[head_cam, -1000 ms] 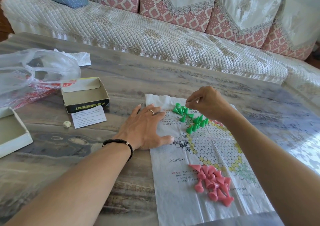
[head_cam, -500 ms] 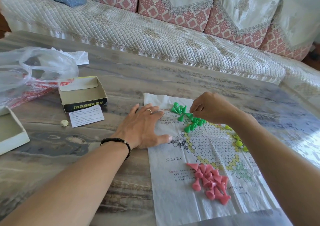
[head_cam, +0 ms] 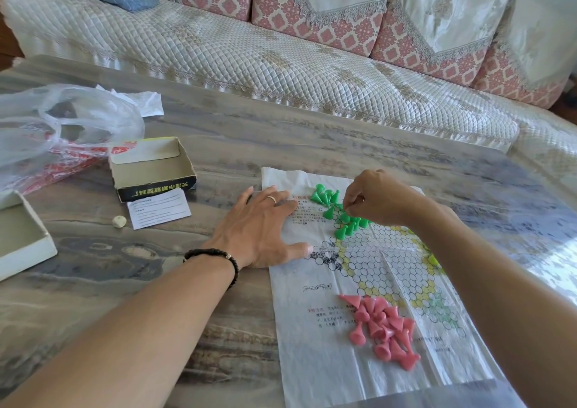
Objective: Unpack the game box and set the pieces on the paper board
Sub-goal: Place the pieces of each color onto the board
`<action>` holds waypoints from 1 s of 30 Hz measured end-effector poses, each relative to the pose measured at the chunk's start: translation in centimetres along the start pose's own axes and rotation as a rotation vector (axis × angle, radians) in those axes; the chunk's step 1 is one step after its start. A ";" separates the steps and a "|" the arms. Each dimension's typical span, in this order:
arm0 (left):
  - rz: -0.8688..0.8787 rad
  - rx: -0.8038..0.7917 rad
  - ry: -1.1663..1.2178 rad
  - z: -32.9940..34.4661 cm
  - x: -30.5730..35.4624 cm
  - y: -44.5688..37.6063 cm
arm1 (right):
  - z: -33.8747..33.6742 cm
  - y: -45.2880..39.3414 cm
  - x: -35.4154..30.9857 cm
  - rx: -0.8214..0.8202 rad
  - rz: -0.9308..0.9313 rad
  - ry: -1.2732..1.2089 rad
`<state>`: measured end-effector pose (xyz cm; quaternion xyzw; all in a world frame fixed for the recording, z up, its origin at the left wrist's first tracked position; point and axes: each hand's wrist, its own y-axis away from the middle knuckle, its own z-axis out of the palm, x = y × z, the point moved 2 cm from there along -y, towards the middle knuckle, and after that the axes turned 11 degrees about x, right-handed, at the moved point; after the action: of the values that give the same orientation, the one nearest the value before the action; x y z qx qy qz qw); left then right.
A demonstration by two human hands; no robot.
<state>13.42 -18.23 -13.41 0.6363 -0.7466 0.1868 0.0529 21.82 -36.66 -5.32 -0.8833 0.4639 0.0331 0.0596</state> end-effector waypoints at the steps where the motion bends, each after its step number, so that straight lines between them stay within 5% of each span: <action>1: -0.001 -0.001 0.001 0.0 0.0 0.0 | 0.1 0.0 0.0 -0.003 0.001 -0.003; 9: 0.001 0.006 -0.001 0.0 0.0 0.0 | 0.4 -0.1 0.3 -0.015 0.032 -0.035; 15: 0.006 0.009 0.005 0.0 0.0 0.0 | 0.0 -0.9 0.9 0.136 0.089 -0.143; 30: 0.002 0.017 0.012 0.1 -0.1 0.0 | 2.1 -2.8 1.3 0.085 0.158 -0.063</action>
<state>13.48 -18.20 -13.53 0.6349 -0.7453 0.1970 0.0518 24.81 -35.83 -7.32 -0.8390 0.5312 0.0458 0.1089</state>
